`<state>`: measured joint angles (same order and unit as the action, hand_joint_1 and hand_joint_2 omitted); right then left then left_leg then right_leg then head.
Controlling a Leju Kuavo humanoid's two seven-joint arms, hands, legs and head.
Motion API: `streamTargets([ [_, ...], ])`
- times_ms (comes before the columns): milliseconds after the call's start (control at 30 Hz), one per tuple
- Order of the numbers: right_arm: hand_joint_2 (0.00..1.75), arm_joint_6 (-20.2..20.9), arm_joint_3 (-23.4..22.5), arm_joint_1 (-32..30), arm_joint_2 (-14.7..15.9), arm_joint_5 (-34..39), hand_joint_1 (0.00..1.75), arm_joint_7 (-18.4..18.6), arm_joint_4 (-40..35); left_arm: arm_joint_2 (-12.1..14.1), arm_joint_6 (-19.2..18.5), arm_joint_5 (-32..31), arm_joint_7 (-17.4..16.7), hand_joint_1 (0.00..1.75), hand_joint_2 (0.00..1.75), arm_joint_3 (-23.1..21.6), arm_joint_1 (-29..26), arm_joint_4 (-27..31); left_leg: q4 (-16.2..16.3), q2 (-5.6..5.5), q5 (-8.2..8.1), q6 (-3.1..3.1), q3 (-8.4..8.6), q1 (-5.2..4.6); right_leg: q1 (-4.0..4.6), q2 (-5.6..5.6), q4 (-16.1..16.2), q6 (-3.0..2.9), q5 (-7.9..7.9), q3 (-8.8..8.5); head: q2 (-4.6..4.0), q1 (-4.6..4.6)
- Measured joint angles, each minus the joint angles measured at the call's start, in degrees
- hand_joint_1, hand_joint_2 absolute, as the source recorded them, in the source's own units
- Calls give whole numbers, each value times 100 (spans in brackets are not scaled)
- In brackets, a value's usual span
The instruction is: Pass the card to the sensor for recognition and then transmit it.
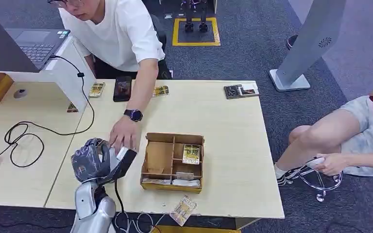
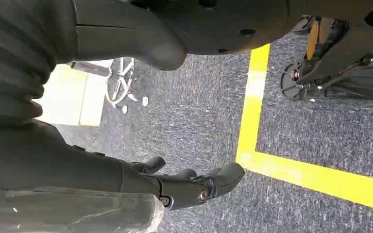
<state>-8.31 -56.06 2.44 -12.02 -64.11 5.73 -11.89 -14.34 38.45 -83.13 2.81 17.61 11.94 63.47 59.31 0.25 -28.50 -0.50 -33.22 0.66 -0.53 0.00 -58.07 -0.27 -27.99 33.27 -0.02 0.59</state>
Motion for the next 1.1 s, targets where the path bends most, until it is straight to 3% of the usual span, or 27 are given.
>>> streamTargets([
  [100,175,0,0,2,0,-13,0,-26,0,196,0,-242,-620,175,175,-238,-75,70,0,-2,0,0,0,0,0,-1,0,0,0,0,2,0],
  [333,175,0,0,3,2,-41,0,-35,0,634,0,-542,-1531,175,175,-780,-99,94,0,-1,0,0,1,1,0,-1,0,0,0,0,2,2],
  [467,175,0,0,4,2,-26,0,-31,0,769,0,-288,-1511,175,175,-957,-82,-27,0,-1,0,0,0,0,0,0,0,0,0,0,2,0],
  [633,175,0,0,9,2,-26,0,-22,0,774,-13,430,-1160,175,175,-1162,108,-558,1,-3,0,0,0,-1,0,-2,3,0,0,0,2,0],
  [767,175,11,0,13,2,-26,0,-22,0,809,-368,1369,-1031,175,175,-1511,427,-1113,0,-6,1,1,1,-1,0,-8,2,0,0,-4,2,0],
  [1100,175,55,0,17,9,-33,0,-17,0,944,-520,1502,-1240,175,175,-2176,769,-1818,0,-6,1,1,3,0,0,-6,1,0,0,-6,2,0],
])
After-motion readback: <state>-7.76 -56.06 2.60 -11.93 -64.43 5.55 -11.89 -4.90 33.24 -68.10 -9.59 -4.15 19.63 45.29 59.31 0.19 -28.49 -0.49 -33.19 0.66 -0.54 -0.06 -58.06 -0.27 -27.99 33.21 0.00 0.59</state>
